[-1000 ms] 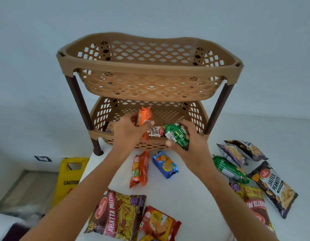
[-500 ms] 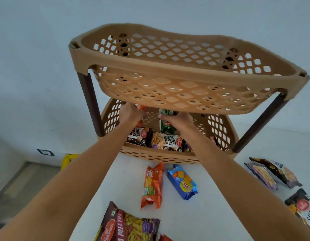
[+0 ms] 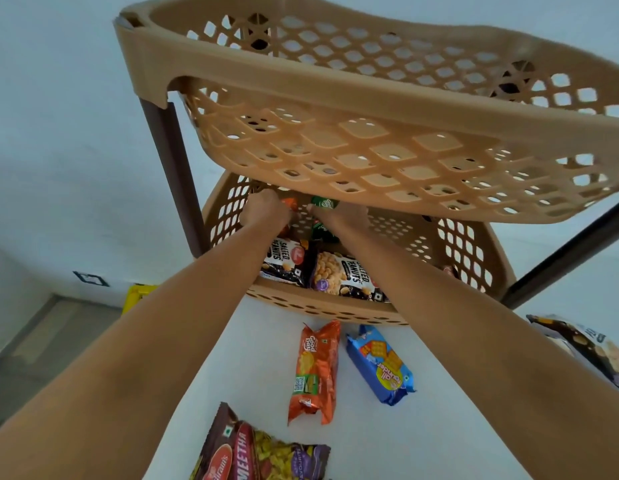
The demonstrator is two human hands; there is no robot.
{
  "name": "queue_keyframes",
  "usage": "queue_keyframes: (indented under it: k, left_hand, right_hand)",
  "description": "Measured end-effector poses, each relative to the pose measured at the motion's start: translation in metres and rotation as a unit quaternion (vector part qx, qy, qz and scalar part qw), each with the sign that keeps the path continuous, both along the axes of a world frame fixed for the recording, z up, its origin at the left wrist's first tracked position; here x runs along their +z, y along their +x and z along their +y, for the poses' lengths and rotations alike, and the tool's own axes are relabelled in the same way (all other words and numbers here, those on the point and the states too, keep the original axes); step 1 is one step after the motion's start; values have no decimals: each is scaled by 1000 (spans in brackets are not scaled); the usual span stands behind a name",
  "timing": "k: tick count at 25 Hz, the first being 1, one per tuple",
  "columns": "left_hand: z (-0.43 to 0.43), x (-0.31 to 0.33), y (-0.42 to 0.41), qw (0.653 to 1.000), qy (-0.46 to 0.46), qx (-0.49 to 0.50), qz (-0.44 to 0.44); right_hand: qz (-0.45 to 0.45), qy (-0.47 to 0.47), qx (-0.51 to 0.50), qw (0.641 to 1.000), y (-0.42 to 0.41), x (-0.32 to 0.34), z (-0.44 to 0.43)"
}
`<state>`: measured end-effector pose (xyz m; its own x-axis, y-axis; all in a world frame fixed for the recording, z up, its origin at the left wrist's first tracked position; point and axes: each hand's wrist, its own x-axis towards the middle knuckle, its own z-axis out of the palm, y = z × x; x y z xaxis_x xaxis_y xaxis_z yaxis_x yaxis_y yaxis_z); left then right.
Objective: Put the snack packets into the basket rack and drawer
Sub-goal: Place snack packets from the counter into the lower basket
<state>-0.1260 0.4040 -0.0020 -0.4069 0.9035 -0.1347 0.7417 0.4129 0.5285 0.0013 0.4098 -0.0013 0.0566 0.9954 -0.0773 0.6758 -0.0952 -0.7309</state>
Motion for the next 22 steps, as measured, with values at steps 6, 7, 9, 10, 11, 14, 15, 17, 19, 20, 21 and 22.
queue_keyframes:
  k: [6,7,9,10,11,14,15,17,19,20,21,22]
  left_hand:
    - [-26,26,8,997,46,46,40]
    - [-36,33,11,994,90,53,44]
    - [-60,45,18,982,182,35,38]
    - [-75,50,22,973,228,11,28]
    - [-92,54,26,962,274,-17,14]
    - [-148,60,37,921,365,-135,-16]
    - [-168,58,41,911,365,-191,-18]
    - [-208,41,50,902,334,-274,-24]
    - [-237,15,58,920,277,-275,-32]
    - [-246,4,62,938,235,-252,-42]
    - [-251,-6,67,956,183,-223,-47]
    - [-254,-14,73,971,131,-196,-44]
  right_hand:
    - [-2,52,-12,999,21,22,-16]
    - [-5,75,-11,997,28,29,-25]
    - [-12,133,-9,991,43,42,-47]
    - [-15,166,-12,986,50,47,-61]
    - [-18,203,-15,979,58,52,-77]
    - [2,357,0,934,75,54,-137]
    - [2,414,13,910,81,48,-159]
    - [-38,483,61,873,95,25,-202]
    - [-82,472,105,872,110,-4,-234]
    - [-92,443,113,884,115,-16,-244]
    - [-101,408,111,901,119,-25,-249]
    - [-115,369,100,917,121,-31,-253]
